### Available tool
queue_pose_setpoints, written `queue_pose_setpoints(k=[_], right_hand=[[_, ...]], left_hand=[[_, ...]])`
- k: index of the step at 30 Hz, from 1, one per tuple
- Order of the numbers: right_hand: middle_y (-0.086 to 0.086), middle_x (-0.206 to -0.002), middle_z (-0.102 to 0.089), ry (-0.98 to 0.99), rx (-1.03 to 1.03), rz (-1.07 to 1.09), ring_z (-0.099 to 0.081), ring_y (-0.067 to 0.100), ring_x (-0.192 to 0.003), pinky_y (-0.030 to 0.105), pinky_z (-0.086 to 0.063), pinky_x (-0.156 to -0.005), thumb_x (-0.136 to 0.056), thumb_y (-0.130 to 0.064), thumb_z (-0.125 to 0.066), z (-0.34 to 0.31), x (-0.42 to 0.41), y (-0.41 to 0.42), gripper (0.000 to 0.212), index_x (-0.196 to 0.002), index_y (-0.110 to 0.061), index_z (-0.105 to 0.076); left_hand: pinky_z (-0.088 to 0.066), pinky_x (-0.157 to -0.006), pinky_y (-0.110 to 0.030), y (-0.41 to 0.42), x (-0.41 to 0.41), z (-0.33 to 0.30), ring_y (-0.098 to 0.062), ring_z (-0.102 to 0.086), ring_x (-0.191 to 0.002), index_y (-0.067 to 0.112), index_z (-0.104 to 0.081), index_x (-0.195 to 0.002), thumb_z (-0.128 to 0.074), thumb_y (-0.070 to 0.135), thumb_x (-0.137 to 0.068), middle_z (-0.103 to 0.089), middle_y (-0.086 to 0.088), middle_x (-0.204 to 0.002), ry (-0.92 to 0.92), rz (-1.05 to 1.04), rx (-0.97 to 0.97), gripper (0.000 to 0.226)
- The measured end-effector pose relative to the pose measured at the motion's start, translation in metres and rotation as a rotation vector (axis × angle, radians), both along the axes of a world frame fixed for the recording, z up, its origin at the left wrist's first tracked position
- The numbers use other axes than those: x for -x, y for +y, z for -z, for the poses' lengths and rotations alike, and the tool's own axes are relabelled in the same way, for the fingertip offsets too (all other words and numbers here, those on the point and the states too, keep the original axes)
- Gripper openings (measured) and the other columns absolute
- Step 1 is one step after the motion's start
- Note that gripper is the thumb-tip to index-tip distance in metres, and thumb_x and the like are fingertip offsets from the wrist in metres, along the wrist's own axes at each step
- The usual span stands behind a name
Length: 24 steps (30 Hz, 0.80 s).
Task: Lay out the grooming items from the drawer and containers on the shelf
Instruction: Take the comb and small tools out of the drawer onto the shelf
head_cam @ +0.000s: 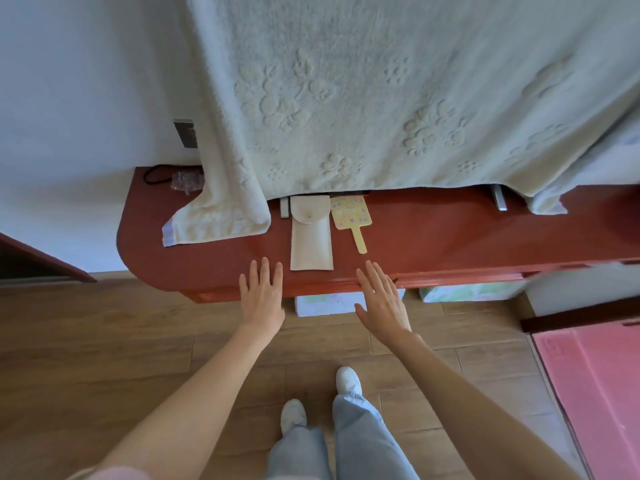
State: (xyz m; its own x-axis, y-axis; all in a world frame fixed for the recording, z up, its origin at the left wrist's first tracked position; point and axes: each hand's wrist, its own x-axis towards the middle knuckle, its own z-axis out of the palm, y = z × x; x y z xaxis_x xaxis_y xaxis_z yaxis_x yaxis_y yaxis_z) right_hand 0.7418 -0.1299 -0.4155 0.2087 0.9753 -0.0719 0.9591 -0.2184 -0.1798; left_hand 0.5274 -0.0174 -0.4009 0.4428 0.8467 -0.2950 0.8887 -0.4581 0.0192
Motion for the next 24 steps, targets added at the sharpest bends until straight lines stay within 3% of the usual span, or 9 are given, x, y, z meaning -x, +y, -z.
queue_pose_setpoints(k=[4,7,10,15,20,24], right_hand=[[0.022,-0.135,-0.051,-0.023,0.025,0.052,-0.047,0.037,-0.128,0.047,-0.04,-0.102,-0.063,-0.008,-0.079,-0.006,-0.023,-0.048,0.063,-0.122,-0.001,-0.059],[0.02,-0.126,-0.058,-0.046,0.095,0.074,-0.052,0.036,-0.121,0.047,-0.044,-0.099,-0.07,-0.01,-0.074,-0.007,-0.056,-0.069,0.048,-0.115,-0.002,-0.062],[0.014,-0.123,-0.059,-0.068,0.117,0.101,-0.053,0.032,-0.118,0.044,-0.04,-0.099,-0.081,-0.016,-0.063,-0.003,-0.097,-0.083,0.035,-0.115,-0.006,-0.064],[0.008,-0.103,-0.066,-0.036,0.042,0.11,-0.059,0.031,-0.1,0.042,-0.043,-0.093,-0.079,-0.017,-0.063,0.003,-0.182,-0.099,0.021,-0.098,-0.009,-0.07],[0.005,-0.08,-0.064,-0.046,-0.053,0.009,-0.062,0.03,-0.083,0.041,-0.049,-0.084,-0.071,-0.013,-0.071,0.001,-0.269,-0.114,0.01,-0.08,-0.01,-0.067],[0.003,-0.073,-0.062,-0.061,-0.111,-0.036,-0.062,0.027,-0.075,0.037,-0.052,-0.075,-0.062,-0.007,-0.075,0.001,-0.32,-0.134,0.016,-0.073,-0.011,-0.064]], left_hand=[[-0.02,-0.114,-0.053,-0.045,-0.018,0.0,-0.036,-0.022,-0.142,0.01,-0.034,-0.145,-0.065,0.021,-0.084,-0.029,-0.018,-0.152,-0.065,0.169,-0.081,0.07],[-0.031,-0.107,-0.055,-0.068,-0.039,0.005,-0.038,-0.042,-0.13,0.006,-0.054,-0.13,-0.072,0.019,-0.076,-0.05,-0.019,-0.137,-0.104,0.227,-0.123,0.059],[-0.038,-0.101,-0.055,-0.089,-0.071,0.006,-0.037,-0.051,-0.118,0.005,-0.06,-0.121,-0.072,0.018,-0.075,-0.058,-0.018,-0.125,-0.104,0.22,-0.117,0.048],[-0.047,-0.089,-0.052,-0.116,-0.153,0.005,-0.032,-0.062,-0.094,0.007,-0.069,-0.102,-0.076,0.015,-0.069,-0.067,-0.011,-0.101,-0.15,0.168,-0.144,0.034],[-0.049,-0.085,-0.05,-0.156,-0.244,0.004,-0.031,-0.063,-0.092,0.007,-0.069,-0.099,-0.079,0.014,-0.065,-0.068,-0.01,-0.095,-0.198,0.048,-0.237,0.036],[-0.047,-0.086,-0.05,-0.193,-0.293,0.011,-0.032,-0.062,-0.101,0.007,-0.067,-0.104,-0.077,0.018,-0.068,-0.067,-0.012,-0.105,-0.17,-0.029,-0.204,0.038]])
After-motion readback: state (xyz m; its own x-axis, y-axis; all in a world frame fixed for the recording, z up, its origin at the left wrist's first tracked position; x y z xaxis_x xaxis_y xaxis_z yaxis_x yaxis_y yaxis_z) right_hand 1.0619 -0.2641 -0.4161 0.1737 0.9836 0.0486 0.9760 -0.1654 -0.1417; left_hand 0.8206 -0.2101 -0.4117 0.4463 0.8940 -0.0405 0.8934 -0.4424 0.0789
